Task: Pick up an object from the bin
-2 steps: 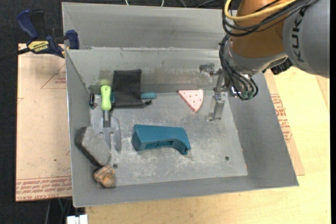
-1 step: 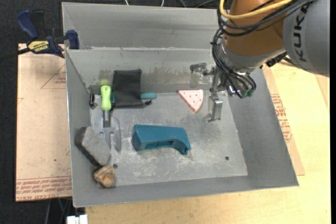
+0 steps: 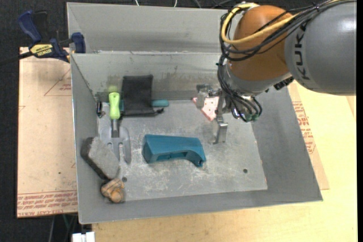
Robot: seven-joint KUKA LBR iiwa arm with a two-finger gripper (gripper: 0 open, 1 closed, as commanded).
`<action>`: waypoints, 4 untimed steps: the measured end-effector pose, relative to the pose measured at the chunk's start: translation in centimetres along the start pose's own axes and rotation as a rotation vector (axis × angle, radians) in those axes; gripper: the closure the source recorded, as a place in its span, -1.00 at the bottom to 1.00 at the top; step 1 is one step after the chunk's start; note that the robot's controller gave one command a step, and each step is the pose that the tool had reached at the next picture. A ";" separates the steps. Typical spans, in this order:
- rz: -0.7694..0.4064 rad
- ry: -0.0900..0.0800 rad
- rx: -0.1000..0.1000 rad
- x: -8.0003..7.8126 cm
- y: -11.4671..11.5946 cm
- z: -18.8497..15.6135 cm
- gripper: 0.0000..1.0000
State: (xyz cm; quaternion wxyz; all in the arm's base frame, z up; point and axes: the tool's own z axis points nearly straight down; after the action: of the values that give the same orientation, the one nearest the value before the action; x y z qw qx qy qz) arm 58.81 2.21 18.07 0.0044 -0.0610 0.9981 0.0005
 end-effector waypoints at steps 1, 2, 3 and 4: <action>-0.053 -0.008 0.000 -0.2 2.8 3.2 -1.00; 0.063 -0.003 -0.001 3.4 4.3 8.8 -1.00; 0.096 -0.023 -0.003 4.3 6.4 10.9 1.00; 0.096 -0.023 -0.003 4.3 6.4 10.9 1.00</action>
Offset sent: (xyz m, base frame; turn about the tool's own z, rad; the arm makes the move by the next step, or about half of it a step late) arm -0.0557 0.0445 -0.1107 0.1012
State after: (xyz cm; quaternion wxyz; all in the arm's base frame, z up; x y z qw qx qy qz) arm 53.85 8.10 7.19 0.0156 -0.0132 0.9998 0.0029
